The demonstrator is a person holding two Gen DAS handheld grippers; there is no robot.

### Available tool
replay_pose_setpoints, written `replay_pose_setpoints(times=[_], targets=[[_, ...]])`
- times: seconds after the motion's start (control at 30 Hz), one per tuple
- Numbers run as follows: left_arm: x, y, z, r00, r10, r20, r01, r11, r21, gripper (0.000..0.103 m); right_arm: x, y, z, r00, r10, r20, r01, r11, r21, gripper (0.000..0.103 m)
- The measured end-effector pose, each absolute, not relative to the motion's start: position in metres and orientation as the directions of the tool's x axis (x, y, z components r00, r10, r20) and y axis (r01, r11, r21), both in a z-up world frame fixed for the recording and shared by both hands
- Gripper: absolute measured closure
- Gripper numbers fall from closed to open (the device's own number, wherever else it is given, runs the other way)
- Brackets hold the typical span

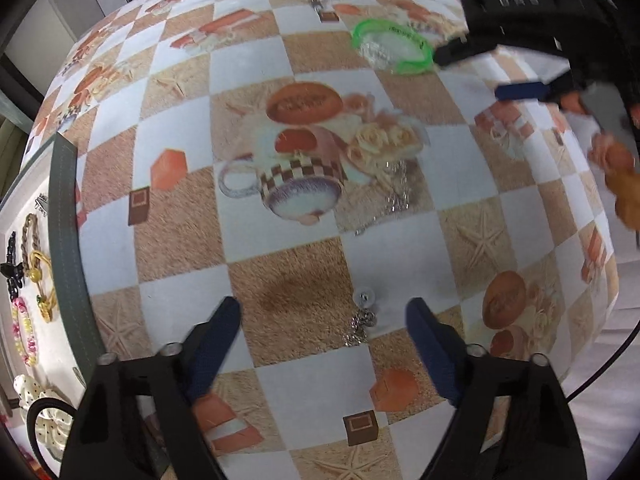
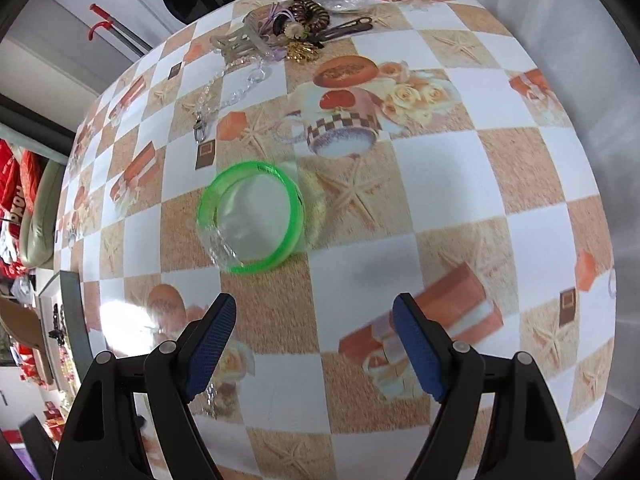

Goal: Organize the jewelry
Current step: 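Move both tools back toward the green bangle and small charm, then grasp the small charm with the left tool while the right grasps the green bangle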

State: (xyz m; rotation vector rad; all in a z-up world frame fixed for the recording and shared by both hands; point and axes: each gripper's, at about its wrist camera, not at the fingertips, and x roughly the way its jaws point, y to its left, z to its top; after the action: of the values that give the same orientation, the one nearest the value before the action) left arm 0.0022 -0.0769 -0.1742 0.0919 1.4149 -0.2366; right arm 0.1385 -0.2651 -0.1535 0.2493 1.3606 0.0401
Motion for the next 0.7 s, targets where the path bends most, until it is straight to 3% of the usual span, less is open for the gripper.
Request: replay_pose_setpoints(times=[0.1, 0.23, 0.4, 0.57, 0.7], targets=[[-0.001, -0.081, -0.179, 0.126, -0.102, -0.987, 0.211, 0.975, -0.074, 0.03, 0.147, -0.262, -0.154, 0.23, 0.165, -0.959, 0.108, 0.975, 0.193, 0.02], [-0.005, -0.09, -0.18, 0.142, -0.083, -0.986, 0.23, 0.972, -0.049, 0.031, 0.159, -0.257, -0.158, 0.238, 0.145, -0.96, 0.091, 0.981, 0.17, 0.022], [-0.01, -0.102, -0.181, 0.159, -0.054, -0.986, 0.245, 0.969, -0.013, 0.032, 0.17, -0.247, -0.166, 0.236, 0.099, -0.967, 0.067, 0.991, 0.118, 0.037], [-0.017, -0.122, -0.178, 0.174, -0.056, -0.983, 0.277, 0.961, -0.005, 0.051, 0.173, -0.234, -0.167, 0.252, 0.004, -0.968, 0.026, 1.0, 0.011, 0.048], [-0.019, -0.137, -0.175, 0.168, -0.068, -0.983, 0.303, 0.953, -0.014, 0.072, 0.172, -0.229, -0.167, 0.262, -0.038, -0.964, -0.008, 0.999, -0.042, 0.068]])
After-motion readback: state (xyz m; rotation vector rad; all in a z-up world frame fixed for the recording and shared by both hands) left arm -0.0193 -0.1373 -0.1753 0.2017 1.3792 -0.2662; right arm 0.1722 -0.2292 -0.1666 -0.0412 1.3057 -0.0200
